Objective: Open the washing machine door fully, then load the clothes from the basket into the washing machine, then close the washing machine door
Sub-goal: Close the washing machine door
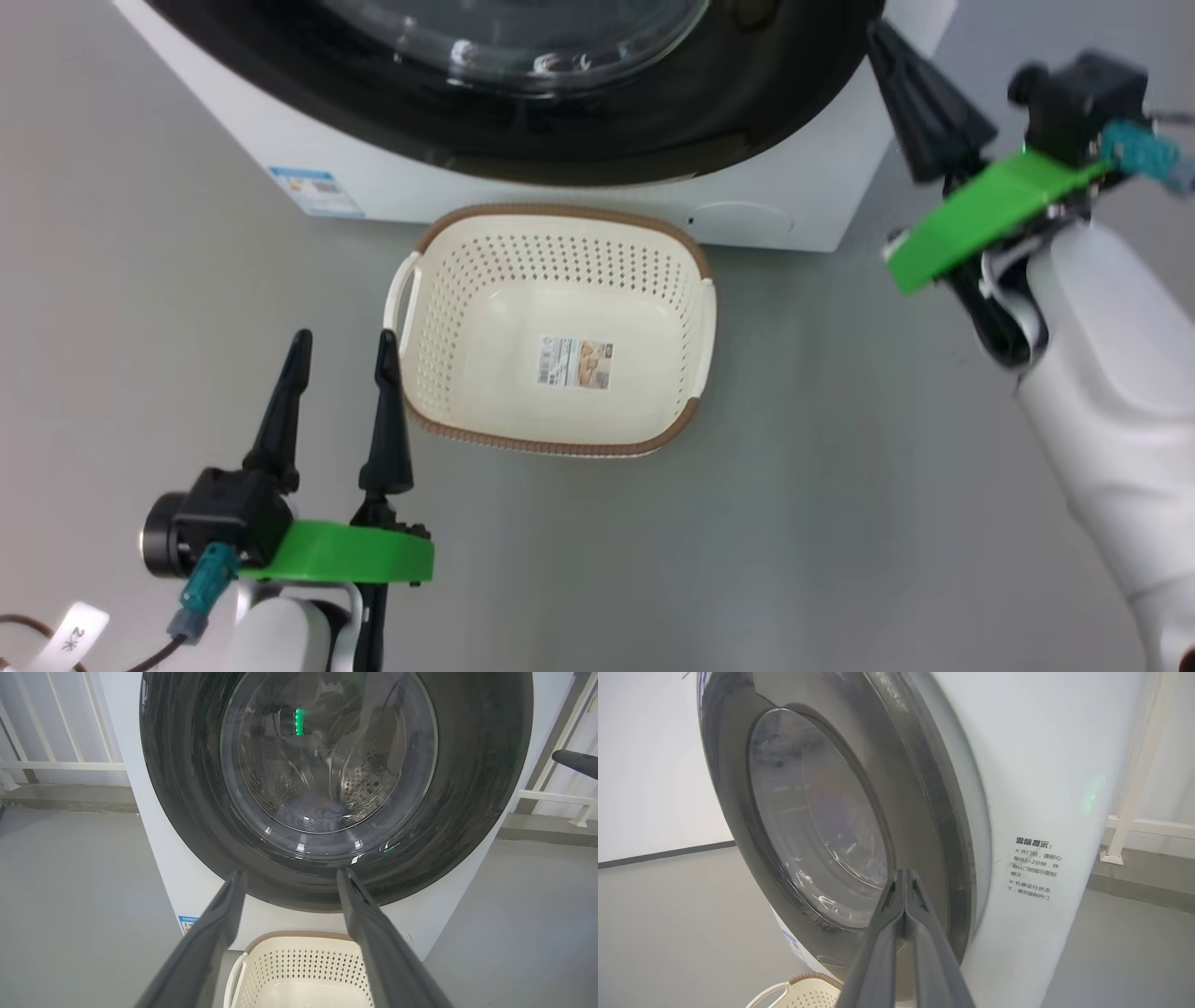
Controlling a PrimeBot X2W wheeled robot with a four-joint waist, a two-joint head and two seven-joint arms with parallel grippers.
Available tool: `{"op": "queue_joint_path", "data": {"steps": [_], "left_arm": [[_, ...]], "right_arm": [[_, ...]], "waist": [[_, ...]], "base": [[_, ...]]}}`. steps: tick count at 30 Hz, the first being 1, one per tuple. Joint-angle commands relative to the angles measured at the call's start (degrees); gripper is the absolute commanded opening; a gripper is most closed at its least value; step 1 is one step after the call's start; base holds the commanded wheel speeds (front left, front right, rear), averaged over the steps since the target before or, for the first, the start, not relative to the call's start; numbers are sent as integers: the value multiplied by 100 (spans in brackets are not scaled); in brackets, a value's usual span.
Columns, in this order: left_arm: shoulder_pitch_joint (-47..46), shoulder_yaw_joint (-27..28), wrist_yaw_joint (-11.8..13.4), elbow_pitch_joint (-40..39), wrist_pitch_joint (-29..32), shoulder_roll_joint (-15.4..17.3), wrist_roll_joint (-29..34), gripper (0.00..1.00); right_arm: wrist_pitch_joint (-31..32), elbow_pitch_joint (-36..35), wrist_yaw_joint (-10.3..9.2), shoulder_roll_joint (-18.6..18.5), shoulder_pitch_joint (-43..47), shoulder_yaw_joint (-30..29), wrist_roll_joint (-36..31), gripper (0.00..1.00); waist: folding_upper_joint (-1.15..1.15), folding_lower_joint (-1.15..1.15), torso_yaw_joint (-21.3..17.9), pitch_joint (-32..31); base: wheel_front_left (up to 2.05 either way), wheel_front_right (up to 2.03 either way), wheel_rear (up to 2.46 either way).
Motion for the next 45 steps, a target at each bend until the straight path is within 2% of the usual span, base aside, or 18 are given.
{"op": "queue_joint_path", "data": {"steps": [1,10,12,13,15,16,32,45], "left_arm": [[87,233,-37,-59,-46,94,99,100],[325,371,-178,87,-46,106,197,100],[376,400,-198,112,-46,113,217,100],[401,416,-203,122,-46,116,224,100],[451,444,-223,141,-46,120,226,100],[481,454,-234,154,-46,126,227,100],[1079,505,-304,261,-28,296,145,100],[1421,491,-269,153,90,370,19,100]], "right_arm": [[-26,-358,1,40,458,-90,-84,0],[-26,-972,1,24,1908,-494,-252,0],[-26,-1106,1,14,2236,-638,-301,7],[-26,-1176,1,16,2404,-714,-318,19],[20,-1298,1,39,2737,-852,-290,51],[19,-1381,1,40,2879,-944,-321,100],[433,-2829,1,549,4733,-2294,-1212,100],[965,-3942,1,1097,5758,-2885,-1635,100]], "waist": [[0,0,-200,-224],[0,0,-490,-650],[0,0,-534,-744],[0,0,-554,-786],[0,0,-595,-885],[0,0,-620,-927],[0,0,-847,-1551],[0,0,-916,-1854]], "base": [[0,0,0],[0,0,0],[0,0,0],[0,0,0],[0,0,0],[0,0,0],[0,0,0],[0,0,0]]}}
